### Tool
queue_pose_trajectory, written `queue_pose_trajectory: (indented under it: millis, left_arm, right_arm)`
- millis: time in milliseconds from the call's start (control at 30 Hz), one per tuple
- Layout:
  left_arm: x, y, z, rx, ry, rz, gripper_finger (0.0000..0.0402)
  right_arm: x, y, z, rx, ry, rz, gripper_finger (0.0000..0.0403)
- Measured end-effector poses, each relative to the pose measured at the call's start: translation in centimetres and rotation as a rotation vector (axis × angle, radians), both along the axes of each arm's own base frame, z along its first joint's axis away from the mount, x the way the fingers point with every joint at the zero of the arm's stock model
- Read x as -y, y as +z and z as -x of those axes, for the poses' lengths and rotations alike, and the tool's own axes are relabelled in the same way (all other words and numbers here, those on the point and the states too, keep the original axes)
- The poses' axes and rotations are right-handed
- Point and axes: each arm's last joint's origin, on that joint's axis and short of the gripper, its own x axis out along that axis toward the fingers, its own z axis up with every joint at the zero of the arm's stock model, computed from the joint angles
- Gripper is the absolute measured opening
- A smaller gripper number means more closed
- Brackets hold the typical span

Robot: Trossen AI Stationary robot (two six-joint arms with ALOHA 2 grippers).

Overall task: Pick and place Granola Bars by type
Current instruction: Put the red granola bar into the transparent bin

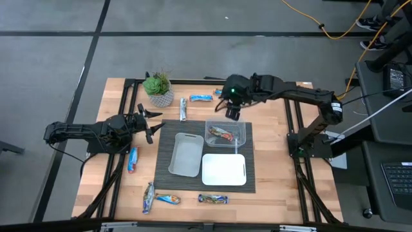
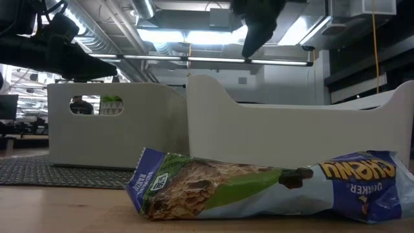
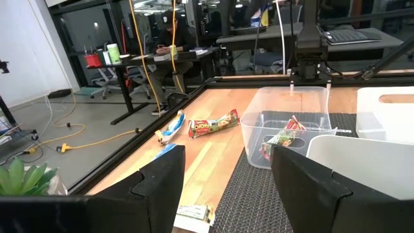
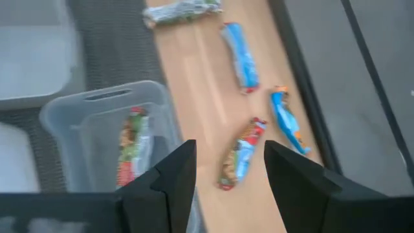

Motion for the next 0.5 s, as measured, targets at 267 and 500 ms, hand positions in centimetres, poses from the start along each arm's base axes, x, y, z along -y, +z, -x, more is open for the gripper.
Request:
queue_pose_trajectory:
  millis: [267,500]
  left_arm:
    - [0.0,0.0,0.0,0.000,0.000,0.000,0.0221]
    - [0.0,0.0,0.0,0.000,0.000,0.000,0.0221]
  right_arm:
    - [4.8,0.2,1.3,0.017,-0.088,0.023,0.0184]
    - [6.8,0.2,2.2,0.038,-0.122,-0.018,0.0184]
